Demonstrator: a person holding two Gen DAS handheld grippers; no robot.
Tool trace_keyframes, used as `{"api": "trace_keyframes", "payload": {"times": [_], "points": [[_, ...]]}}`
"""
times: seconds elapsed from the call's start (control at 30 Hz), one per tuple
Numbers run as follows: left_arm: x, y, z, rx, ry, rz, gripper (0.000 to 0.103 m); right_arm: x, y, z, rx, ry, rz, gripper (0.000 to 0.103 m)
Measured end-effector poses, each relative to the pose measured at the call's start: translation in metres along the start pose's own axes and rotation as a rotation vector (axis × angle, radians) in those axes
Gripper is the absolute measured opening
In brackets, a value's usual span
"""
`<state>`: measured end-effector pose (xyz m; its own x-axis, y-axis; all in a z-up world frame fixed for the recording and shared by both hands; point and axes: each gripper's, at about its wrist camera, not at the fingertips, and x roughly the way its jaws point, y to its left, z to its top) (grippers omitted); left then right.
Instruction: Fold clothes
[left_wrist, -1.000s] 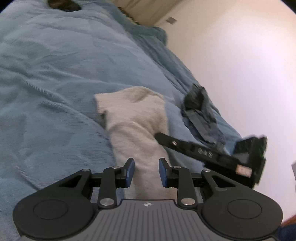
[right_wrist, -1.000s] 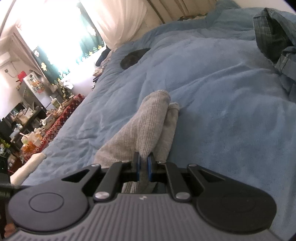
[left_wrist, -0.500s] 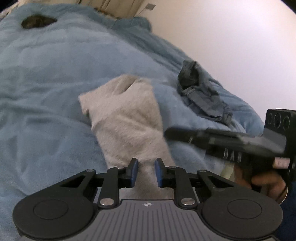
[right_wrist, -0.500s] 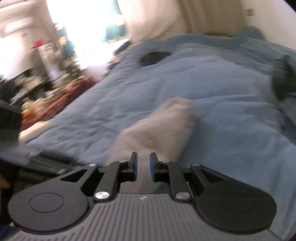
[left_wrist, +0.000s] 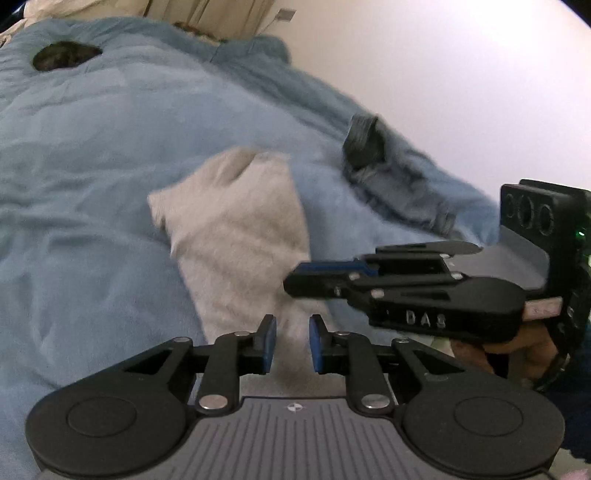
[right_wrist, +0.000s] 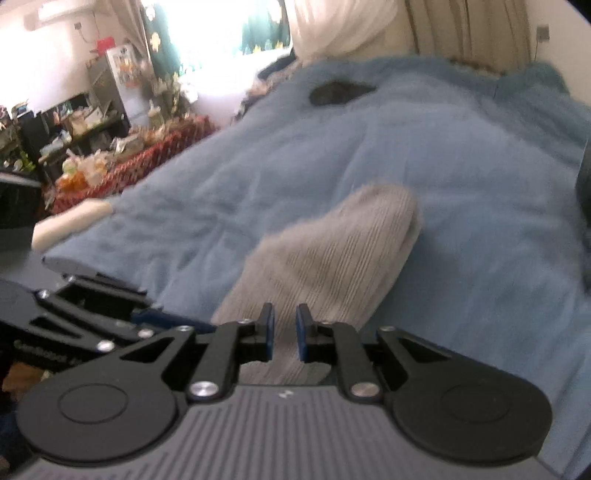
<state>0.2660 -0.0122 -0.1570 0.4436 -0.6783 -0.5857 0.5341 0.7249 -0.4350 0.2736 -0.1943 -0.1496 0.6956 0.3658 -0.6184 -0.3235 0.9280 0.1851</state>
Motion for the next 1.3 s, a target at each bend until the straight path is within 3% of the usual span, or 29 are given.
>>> {"api": "trace_keyframes", "payload": {"times": [0.17,0.27,0.3,0.37,0.5,0.57,0.63,0.7,0.8,1.0,1.07,1.13,1.23,1.3], "points": [[0.004,0.014,0.016,-0.056,-0.040,-0.011,0.017,0.014,-0.023,0.032,0.018,-0.050,-0.085,0.016],[0.027,0.033,0.019,-0.105,-0.020,0.016,0.016,0.037,-0.034,0.033,0.018,-0.012,-0.125,0.015],[0.036,0.038,0.015,-0.120,0.004,0.027,0.009,0.042,-0.039,0.030,0.024,0.013,-0.128,0.015],[0.051,0.047,0.006,-0.151,0.036,0.029,0.009,0.052,-0.048,0.023,0.045,0.043,-0.123,0.015],[0.047,0.059,0.006,-0.216,0.014,-0.033,0.009,0.061,-0.059,0.019,0.090,0.048,-0.090,0.014],[0.038,0.070,0.013,-0.268,-0.012,-0.070,0.012,0.061,-0.061,0.022,0.109,0.039,-0.072,0.014],[0.030,0.081,0.019,-0.320,-0.037,-0.107,0.038,0.054,-0.061,0.025,0.112,0.031,-0.080,0.016],[0.025,0.094,0.028,-0.362,-0.062,-0.130,0.050,0.045,-0.063,0.025,0.116,0.026,-0.082,0.016],[0.032,0.122,0.046,-0.395,-0.077,-0.117,0.050,0.034,-0.068,0.022,0.132,0.023,-0.084,0.017],[0.078,0.164,0.062,-0.451,0.040,-0.173,0.047,0.016,-0.077,0.018,0.160,0.018,-0.110,0.017],[0.091,0.168,0.064,-0.465,0.070,-0.193,0.041,0.013,-0.080,0.019,0.165,0.015,-0.123,0.017],[0.093,0.165,0.065,-0.449,0.068,-0.199,0.004,0.012,-0.081,0.020,0.169,0.010,-0.132,0.018],[0.081,0.148,0.066,-0.367,0.025,-0.187,0.007,0.011,-0.083,0.021,0.175,0.003,-0.145,0.022],[0.066,0.128,0.069,-0.257,-0.013,-0.150,0.007,0.009,-0.084,0.022,0.180,-0.004,-0.146,0.022]]}}
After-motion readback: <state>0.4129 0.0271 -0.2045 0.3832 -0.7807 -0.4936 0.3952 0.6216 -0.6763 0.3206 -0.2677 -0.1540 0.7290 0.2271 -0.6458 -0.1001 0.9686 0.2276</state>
